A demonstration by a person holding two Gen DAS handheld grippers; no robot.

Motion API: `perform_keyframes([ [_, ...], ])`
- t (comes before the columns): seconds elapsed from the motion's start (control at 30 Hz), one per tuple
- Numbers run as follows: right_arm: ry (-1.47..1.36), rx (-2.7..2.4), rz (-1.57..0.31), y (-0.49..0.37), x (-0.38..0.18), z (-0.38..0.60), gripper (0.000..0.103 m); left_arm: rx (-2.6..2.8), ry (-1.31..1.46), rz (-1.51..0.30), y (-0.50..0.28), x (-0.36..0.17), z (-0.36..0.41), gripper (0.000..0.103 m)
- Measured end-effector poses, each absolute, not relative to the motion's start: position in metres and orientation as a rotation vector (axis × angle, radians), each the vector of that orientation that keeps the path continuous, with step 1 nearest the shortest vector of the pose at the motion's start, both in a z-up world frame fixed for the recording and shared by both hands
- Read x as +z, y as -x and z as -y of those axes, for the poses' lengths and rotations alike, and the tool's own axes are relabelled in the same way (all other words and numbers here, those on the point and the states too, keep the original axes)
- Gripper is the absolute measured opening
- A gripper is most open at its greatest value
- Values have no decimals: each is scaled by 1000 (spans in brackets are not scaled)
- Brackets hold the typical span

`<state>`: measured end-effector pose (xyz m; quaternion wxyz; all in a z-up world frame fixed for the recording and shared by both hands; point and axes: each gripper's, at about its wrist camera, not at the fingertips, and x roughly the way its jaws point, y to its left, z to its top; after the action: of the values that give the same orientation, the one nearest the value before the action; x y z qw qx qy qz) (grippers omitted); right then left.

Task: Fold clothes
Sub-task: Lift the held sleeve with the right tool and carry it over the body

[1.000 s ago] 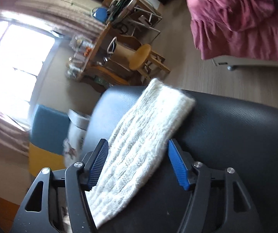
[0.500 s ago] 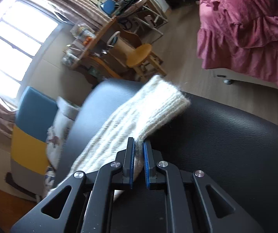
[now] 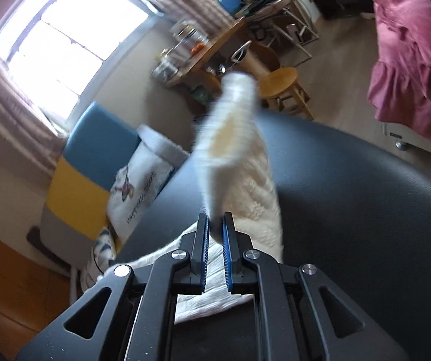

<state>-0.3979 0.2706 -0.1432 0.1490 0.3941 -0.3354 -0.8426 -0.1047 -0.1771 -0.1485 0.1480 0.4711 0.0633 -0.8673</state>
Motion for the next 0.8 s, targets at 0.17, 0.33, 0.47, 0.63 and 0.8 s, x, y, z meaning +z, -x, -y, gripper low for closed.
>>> perform_keyframes([
  [0.17, -1156, -2376, 908, 395, -137, -235, 9, -2528, -1357, -184, 97, -143, 179, 46],
  [0.33, -1146, -2314, 859, 388, -125, -200, 9, -2525, -1345, -217, 90, -141, 187, 46],
  [0.47, -1170, -2278, 853, 382, -124, -181, 9, -2509, -1338, -263, 82, -142, 194, 46],
  [0.63, -1247, -2291, 935, 378, -135, -188, 16, -2502, -1322, -295, 73, -140, 199, 46],
  [0.8, -1208, -2150, 1243, 382, -159, -215, 59, -2485, -1332, -282, 74, -143, 200, 46],
])
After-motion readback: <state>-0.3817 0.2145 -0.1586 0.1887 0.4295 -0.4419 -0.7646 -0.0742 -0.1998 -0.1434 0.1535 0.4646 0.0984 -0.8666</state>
